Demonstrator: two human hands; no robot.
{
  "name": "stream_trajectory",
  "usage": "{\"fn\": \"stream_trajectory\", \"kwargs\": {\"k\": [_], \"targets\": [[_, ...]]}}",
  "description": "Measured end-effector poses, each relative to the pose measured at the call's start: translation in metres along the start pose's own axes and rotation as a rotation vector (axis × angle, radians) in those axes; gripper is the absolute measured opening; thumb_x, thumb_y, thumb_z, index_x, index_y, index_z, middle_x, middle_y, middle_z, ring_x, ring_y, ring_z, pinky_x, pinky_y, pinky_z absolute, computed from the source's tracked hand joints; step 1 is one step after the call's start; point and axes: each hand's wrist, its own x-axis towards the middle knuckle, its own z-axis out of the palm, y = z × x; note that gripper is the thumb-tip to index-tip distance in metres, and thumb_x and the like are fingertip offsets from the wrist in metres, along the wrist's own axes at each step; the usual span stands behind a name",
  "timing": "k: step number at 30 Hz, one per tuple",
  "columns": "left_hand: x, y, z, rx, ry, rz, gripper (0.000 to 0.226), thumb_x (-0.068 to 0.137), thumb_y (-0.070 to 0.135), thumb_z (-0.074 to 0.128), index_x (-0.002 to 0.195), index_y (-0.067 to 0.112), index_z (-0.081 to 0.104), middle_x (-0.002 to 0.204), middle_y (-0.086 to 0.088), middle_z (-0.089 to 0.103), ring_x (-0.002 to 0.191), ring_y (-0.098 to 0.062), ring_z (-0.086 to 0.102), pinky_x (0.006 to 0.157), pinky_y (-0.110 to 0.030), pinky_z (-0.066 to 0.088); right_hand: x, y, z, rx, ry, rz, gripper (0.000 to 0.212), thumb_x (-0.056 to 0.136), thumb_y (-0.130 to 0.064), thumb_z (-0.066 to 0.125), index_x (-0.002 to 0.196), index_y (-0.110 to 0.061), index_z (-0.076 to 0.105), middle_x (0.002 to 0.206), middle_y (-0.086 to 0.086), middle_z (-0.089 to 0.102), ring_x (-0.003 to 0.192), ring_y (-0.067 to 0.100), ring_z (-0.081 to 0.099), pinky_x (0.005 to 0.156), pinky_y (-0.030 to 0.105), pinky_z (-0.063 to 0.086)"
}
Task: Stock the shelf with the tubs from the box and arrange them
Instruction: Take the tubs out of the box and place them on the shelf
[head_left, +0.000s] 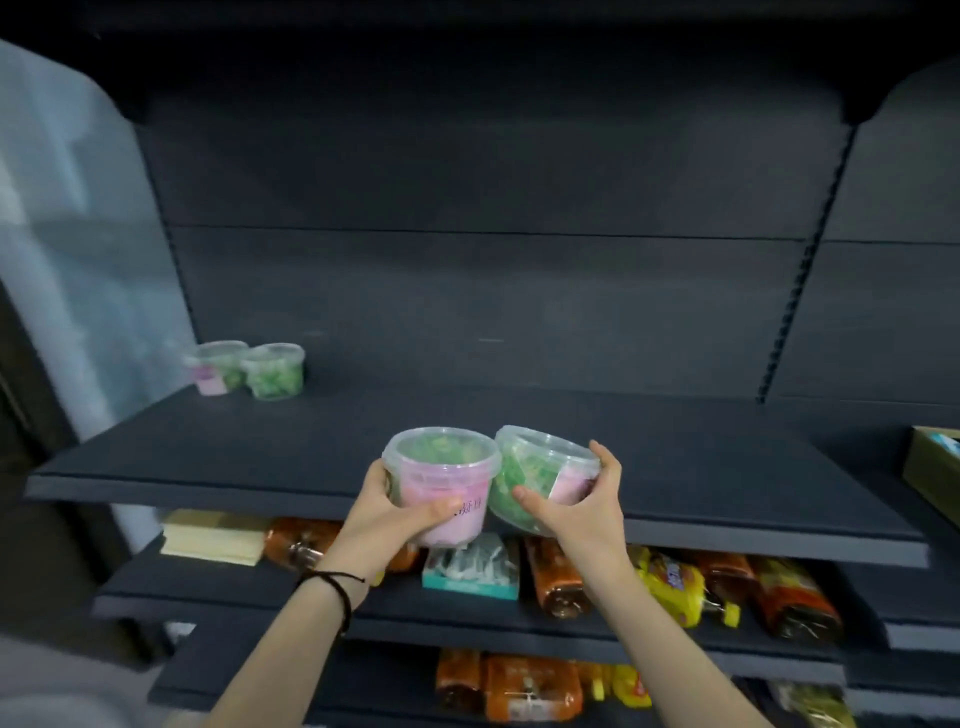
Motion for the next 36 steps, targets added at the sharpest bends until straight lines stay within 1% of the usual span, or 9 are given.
{"fn": "stream_trajectory", "kwargs": {"k": [5,10,19,22,25,27,29,31,36], "targets": [[0.037,-0.022,-0.051,0.065,0.079,-0.005,0.076,0.063,0.018,0.086,0.123,0.023,0.040,0.109,0.011,0.056,0.095,0.001,0.055,0.062,-0.011,0.048,0.025,0.004,0.068,-0.071,-0.030,0.000,0.112,0.057,-0.033,0.092,0.145,-0.025,0.022,0.141,-0.002,0.043,0.130,0.016,0.043,0.109,0.039,0.040],[0.092,-0.050,-0.087,0.122,0.222,-0.037,0.095,0.047,0.038,0.091,0.128,0.018,0.046,0.118,0.003,0.059,0.106,-0.013,0.058,0.088,-0.031,0.050,0.066,0.018,0.126,-0.114,-0.071,-0.025,0.122,0.054,-0.033,0.093,0.149,-0.024,0.018,0.146,-0.003,0.038,0.134,0.015,0.039,0.112,0.036,0.036],[0.221,-0.068,-0.130,0.175,0.389,0.041,0.075,0.055,0.014,0.091,0.118,0.014,0.050,0.105,0.007,0.057,0.099,-0.012,0.056,0.077,-0.020,0.047,0.162,0.046,0.216,-0.076,-0.095,-0.046,0.126,0.054,-0.026,0.094,0.151,-0.015,0.015,0.149,-0.004,0.033,0.138,0.011,0.032,0.106,0.017,0.026],[0.256,-0.079,-0.142,0.183,0.420,0.064,0.088,0.054,0.010,0.091,0.127,0.010,0.043,0.113,0.004,0.054,0.104,-0.013,0.054,0.091,-0.028,0.047,0.190,0.056,0.241,-0.036,-0.142,-0.045,0.125,0.052,-0.021,0.095,0.150,-0.018,0.017,0.144,-0.005,0.037,0.134,0.008,0.038,0.105,0.018,0.034],[0.282,-0.089,-0.155,0.134,0.426,0.024,0.101,0.056,0.010,0.090,0.133,0.013,0.024,0.120,0.003,0.047,0.113,-0.016,0.049,0.097,-0.034,0.043,0.212,0.062,0.260,-0.004,-0.147,-0.034,0.124,0.053,-0.013,0.093,0.150,-0.017,0.016,0.141,-0.006,0.035,0.126,0.003,0.040,0.091,0.001,0.038],[0.296,-0.090,-0.160,0.139,0.398,0.007,0.091,0.059,0.009,0.088,0.122,0.018,0.022,0.116,0.004,0.047,0.111,-0.016,0.049,0.094,-0.031,0.042,0.223,0.063,0.270,0.013,-0.136,-0.042,0.121,0.056,-0.006,0.091,0.150,-0.012,0.015,0.138,-0.006,0.031,0.117,-0.005,0.039,0.076,-0.008,0.034],[0.308,-0.090,-0.164,0.147,0.383,0.006,0.085,0.061,0.008,0.087,0.115,0.020,0.022,0.113,0.005,0.047,0.108,-0.014,0.049,0.090,-0.025,0.040,0.234,0.067,0.280,-0.014,-0.124,-0.054,0.120,0.056,-0.005,0.091,0.149,-0.011,0.016,0.138,-0.005,0.031,0.114,-0.007,0.040,0.074,-0.009,0.032],[0.321,-0.091,-0.168,0.169,0.375,0.015,0.086,0.061,0.010,0.087,0.115,0.020,0.022,0.115,0.004,0.047,0.107,-0.014,0.049,0.088,-0.024,0.040,0.242,0.073,0.290,-0.069,-0.094,-0.040,0.123,0.055,-0.014,0.093,0.150,-0.016,0.015,0.144,-0.005,0.031,0.125,0.000,0.037,0.081,-0.007,0.030],[0.348,-0.095,-0.184,0.225,0.390,-0.024,0.096,0.058,0.023,0.090,0.133,0.013,0.033,0.128,-0.004,0.054,0.115,-0.020,0.053,0.095,-0.034,0.046,0.249,0.076,0.309,-0.196,-0.007,-0.026,0.123,0.054,-0.026,0.092,0.150,-0.025,0.015,0.149,-0.009,0.032,0.138,0.010,0.032,0.102,0.020,0.029]]}}
